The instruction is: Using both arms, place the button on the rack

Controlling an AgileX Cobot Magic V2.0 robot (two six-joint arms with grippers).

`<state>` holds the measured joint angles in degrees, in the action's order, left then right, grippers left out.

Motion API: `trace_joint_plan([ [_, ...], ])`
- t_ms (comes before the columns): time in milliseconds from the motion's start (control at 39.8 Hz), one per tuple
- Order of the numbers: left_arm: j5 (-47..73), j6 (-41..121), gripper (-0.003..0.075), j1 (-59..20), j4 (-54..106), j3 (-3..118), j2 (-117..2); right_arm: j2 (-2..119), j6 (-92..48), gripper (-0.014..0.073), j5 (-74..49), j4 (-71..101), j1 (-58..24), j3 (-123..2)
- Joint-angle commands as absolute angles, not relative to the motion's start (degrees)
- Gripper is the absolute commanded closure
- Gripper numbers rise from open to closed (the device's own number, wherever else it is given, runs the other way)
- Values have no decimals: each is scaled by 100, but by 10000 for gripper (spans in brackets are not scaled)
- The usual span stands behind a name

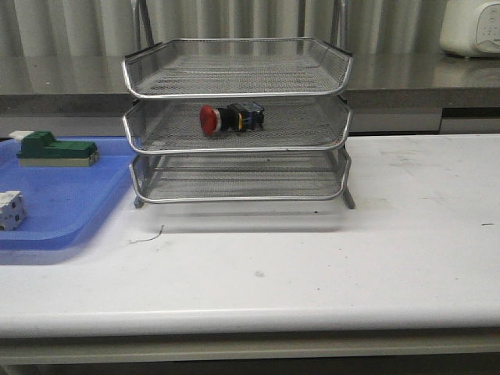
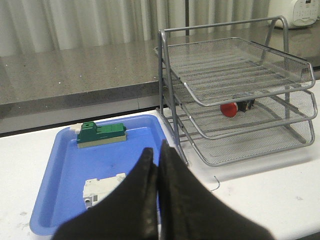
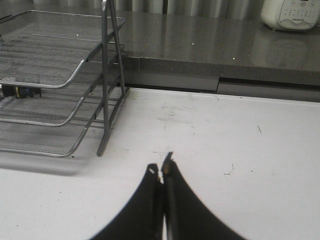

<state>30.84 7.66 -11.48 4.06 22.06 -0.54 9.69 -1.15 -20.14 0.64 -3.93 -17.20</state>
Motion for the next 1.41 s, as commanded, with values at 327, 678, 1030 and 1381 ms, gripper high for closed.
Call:
trace_joint_plan([
  [327,2175,735,739,-1051,412,2027,26,1022,-148,653,-1509,0,-347,-1882],
  [678,873,726,739,122,477,500,164,1022,-148,653,-1514,0,-347,-1882],
  [1030,570,726,739,126,487,-87,164,1022,-148,653,-1514,0,-347,-1882],
  [1381,570,726,739,126,487,-87,164,1022,-148,653,-1514,0,-347,-1882],
])
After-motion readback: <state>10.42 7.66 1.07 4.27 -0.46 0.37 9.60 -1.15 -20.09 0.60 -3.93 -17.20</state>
